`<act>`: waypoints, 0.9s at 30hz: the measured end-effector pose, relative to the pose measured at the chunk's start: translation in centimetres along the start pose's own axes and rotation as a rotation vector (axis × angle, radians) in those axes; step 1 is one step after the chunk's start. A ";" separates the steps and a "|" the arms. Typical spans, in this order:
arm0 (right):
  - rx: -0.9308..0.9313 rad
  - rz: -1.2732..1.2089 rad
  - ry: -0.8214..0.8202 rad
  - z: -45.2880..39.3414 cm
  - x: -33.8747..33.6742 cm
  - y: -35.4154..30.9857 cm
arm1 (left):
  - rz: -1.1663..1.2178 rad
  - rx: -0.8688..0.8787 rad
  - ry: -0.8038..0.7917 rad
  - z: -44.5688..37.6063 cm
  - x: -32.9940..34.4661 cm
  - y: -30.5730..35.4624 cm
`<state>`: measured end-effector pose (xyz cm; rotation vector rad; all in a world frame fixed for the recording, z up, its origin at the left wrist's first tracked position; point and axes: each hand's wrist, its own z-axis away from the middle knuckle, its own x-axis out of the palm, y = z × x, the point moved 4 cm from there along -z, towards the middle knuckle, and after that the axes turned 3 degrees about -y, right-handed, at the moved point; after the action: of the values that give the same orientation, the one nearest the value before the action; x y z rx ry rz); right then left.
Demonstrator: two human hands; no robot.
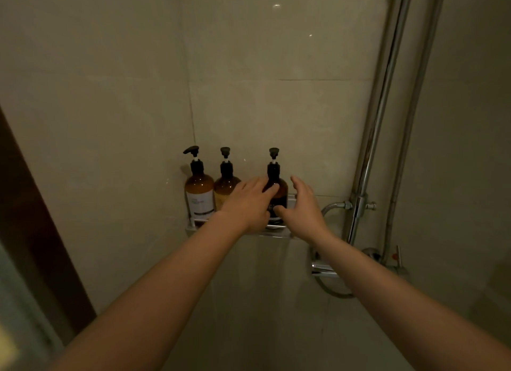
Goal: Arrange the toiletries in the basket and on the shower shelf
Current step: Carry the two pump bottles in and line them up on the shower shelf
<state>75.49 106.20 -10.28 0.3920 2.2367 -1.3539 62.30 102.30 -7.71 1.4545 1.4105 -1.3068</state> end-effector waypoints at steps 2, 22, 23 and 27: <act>0.036 -0.065 -0.031 -0.3 0.3 0.6 | 0.013 0.002 -0.009 0.1 0.4 0.4; -0.032 -0.193 -0.069 -2.1 4.7 -0.6 | -0.002 -0.043 0.031 1.2 1.5 -2.9; -0.037 -0.198 -0.078 -2.2 4.8 -0.7 | -0.008 -0.043 0.032 1.2 1.5 -3.0; -0.021 -0.212 -0.108 -2.3 5.0 -0.7 | -0.008 -0.046 0.031 1.2 1.6 -3.0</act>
<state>70.36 107.91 -11.63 0.0729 2.2499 -1.4191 59.02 102.02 -9.07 1.4456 1.4591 -1.2537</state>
